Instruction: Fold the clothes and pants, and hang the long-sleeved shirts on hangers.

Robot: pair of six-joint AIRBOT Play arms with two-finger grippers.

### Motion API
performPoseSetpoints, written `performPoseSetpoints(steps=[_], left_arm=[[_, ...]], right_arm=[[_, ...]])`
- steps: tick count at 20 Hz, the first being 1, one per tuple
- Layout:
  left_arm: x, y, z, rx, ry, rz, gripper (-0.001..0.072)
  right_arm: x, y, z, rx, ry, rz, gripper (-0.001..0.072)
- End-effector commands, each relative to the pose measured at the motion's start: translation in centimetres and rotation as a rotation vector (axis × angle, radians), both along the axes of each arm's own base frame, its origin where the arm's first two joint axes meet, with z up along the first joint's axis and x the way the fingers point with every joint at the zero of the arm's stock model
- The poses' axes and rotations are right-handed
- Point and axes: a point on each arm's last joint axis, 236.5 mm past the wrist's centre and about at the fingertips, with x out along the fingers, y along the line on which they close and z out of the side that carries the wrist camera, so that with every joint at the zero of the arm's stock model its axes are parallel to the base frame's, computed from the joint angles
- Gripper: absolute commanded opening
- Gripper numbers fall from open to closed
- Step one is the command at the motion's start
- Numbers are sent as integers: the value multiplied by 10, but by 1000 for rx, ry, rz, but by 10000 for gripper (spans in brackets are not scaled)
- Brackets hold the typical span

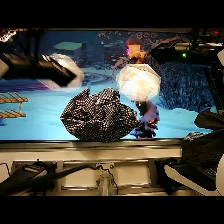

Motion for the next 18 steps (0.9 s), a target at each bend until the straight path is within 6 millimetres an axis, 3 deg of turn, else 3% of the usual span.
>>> performPoseSetpoints(steps=[1, 4, 7, 11, 13, 15, 18], left_arm=[[-38, -11, -82, -45, 194, -27, 410], [-56, -19, -128, -89, 255, -50, 433], [-63, -12, -162, -27, 211, -115, 473], [-70, -33, -165, -97, 179, -242, 493], [-72, -47, -162, -166, 179, -284, 575], [-87, -59, -167, -207, 226, -363, 601], [-114, -74, -183, -202, 306, -457, 600]], right_arm=[[14, -3, 16, 31, -77, -39, 361], [13, -2, 16, 33, -75, -38, 360], [12, 2, 19, 57, -73, -30, 360], [9, 5, 17, 64, -59, -19, 362], [7, 6, 14, 59, -45, -11, 364], [4, 6, 11, 54, -30, -3, 412], [1, 7, 8, 49, -12, 6, 424]])
